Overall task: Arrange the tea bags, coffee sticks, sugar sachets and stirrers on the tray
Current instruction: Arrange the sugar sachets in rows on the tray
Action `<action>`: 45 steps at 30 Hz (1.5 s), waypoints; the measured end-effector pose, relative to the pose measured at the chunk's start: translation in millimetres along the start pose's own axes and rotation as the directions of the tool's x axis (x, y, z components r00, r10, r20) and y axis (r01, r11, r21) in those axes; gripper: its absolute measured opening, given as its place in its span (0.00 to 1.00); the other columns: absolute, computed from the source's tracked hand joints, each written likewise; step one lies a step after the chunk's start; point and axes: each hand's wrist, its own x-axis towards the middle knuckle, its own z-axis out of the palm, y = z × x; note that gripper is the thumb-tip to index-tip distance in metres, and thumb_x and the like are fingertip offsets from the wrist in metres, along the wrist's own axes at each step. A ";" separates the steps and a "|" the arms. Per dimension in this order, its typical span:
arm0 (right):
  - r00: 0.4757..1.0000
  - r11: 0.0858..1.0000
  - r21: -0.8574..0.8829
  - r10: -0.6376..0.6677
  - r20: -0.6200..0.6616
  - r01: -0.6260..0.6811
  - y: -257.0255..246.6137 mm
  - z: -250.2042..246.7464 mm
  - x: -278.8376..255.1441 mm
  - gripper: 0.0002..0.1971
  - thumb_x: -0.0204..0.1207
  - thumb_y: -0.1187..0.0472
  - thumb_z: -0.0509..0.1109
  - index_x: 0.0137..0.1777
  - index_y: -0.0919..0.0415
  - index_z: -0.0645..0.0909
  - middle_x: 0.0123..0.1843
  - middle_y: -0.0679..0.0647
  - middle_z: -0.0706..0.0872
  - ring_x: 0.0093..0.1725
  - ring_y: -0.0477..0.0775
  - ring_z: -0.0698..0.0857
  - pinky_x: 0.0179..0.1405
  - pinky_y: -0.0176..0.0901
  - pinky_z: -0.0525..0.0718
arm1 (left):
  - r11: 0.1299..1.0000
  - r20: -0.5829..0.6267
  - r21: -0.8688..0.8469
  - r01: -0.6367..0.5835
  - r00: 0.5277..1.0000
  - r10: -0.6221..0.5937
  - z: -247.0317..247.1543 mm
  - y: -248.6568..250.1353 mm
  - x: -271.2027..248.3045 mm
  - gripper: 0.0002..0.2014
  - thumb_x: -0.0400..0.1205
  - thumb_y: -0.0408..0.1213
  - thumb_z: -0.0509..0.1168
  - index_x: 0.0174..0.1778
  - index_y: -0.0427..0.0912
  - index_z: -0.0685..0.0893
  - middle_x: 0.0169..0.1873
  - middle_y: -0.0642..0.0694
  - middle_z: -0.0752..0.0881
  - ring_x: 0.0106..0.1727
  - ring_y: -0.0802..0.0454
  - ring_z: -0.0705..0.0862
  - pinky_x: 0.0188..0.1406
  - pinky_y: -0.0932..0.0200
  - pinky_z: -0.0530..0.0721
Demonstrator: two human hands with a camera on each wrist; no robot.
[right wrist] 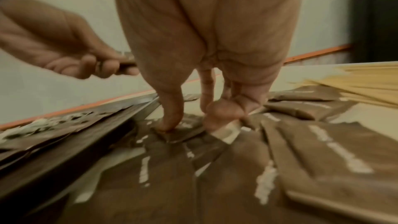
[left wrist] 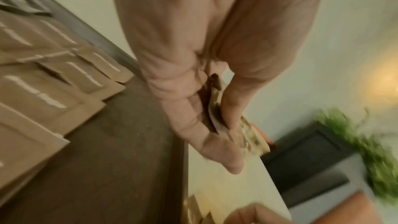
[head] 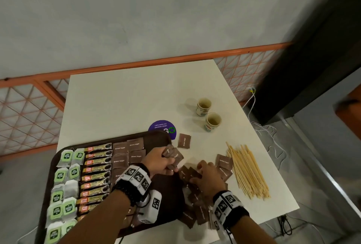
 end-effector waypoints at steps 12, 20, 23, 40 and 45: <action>0.996 0.999 0.002 0.033 -0.087 -0.033 2.2 1.7 23.8 0.07 0.75 0.62 0.72 0.37 0.55 0.79 0.42 0.51 0.86 0.47 0.54 0.84 0.44 0.40 0.75 | 0.936 -0.195 -0.340 -0.096 0.980 0.030 -113.6 -23.9 -63.9 0.17 0.84 0.20 0.58 0.65 0.39 0.81 0.48 0.37 0.89 0.41 0.38 0.90 0.38 0.49 0.88; 0.997 0.976 -0.216 -0.023 -0.067 0.008 -19.4 -23.2 13.0 0.03 0.79 0.66 0.61 0.45 0.60 0.71 0.44 0.56 0.83 0.45 0.58 0.83 0.41 0.49 0.78 | 0.891 -0.217 -0.438 -0.118 0.976 0.022 -145.8 -35.6 -83.7 0.16 0.86 0.24 0.58 0.64 0.43 0.82 0.53 0.35 0.89 0.43 0.40 0.90 0.38 0.49 0.89; 0.979 0.972 -0.217 -0.124 -0.159 0.088 -50.3 -40.3 -8.5 0.04 0.82 0.65 0.59 0.49 0.59 0.66 0.40 0.54 0.81 0.41 0.60 0.83 0.34 0.49 0.74 | 0.869 -0.231 -0.480 -0.118 0.973 0.004 -146.3 -38.7 -84.9 0.16 0.86 0.25 0.59 0.62 0.46 0.84 0.57 0.34 0.88 0.44 0.39 0.90 0.38 0.49 0.89; 0.976 0.871 0.457 -0.216 0.031 0.178 -196.8 98.9 -27.5 0.08 0.74 0.52 0.76 0.45 0.56 0.85 0.37 0.53 0.90 0.35 0.44 0.86 0.41 0.48 0.87 | 0.751 -0.258 -0.654 -0.087 0.959 -0.114 -136.4 -102.7 -94.7 0.20 0.82 0.18 0.61 0.69 0.37 0.79 0.62 0.28 0.84 0.58 0.34 0.87 0.47 0.42 0.91; 0.991 0.895 0.444 -0.090 0.098 0.037 -183.2 105.2 -12.9 0.10 0.74 0.60 0.77 0.32 0.59 0.85 0.25 0.49 0.85 0.28 0.48 0.83 0.33 0.45 0.83 | 0.759 -0.291 -0.650 -0.044 0.937 -0.196 -149.2 -113.7 -109.5 0.13 0.87 0.26 0.59 0.62 0.42 0.82 0.57 0.35 0.86 0.53 0.37 0.88 0.50 0.39 0.89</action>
